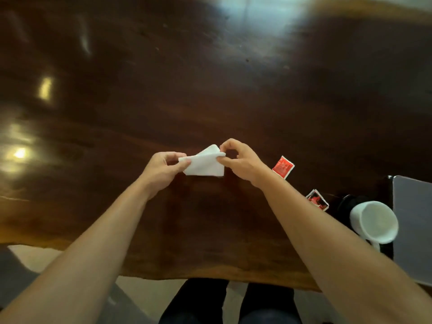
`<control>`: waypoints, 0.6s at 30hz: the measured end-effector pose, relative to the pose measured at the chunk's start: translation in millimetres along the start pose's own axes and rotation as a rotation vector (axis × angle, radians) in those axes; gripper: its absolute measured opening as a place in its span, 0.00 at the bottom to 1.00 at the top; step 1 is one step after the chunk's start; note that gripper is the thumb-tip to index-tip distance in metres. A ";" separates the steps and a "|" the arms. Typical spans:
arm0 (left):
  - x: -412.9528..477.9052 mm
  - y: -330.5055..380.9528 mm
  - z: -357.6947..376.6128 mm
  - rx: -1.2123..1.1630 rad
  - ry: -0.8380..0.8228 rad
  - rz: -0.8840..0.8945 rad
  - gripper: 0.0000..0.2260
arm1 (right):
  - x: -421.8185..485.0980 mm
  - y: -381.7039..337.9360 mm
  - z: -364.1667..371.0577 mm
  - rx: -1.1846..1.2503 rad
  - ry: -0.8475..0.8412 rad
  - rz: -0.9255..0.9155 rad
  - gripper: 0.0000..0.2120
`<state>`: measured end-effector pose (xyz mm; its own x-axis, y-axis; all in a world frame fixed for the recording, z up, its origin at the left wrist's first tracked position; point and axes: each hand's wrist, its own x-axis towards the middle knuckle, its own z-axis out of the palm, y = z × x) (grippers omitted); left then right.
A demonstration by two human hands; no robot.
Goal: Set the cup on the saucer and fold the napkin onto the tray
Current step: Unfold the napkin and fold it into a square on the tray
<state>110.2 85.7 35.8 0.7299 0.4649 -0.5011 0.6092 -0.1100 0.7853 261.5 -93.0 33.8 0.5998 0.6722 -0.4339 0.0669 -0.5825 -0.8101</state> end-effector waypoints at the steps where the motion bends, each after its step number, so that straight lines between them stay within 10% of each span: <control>1: -13.5 9.2 -7.0 -0.179 -0.032 0.014 0.08 | -13.1 -6.3 -2.0 0.091 0.015 -0.003 0.03; 11: -70.3 38.5 28.1 -0.864 -0.232 -0.670 0.22 | -92.5 -21.8 -2.5 0.535 0.007 0.433 0.14; 18: -95.4 32.3 67.9 -0.952 -0.402 -0.758 0.22 | -147.9 12.1 -23.5 0.908 -0.069 0.679 0.20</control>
<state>81.3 -21.9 84.3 0.4426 -0.1802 -0.8784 0.5722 0.8110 0.1219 192.3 -210.2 97.5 0.2445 0.3836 -0.8905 -0.8752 -0.3080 -0.3730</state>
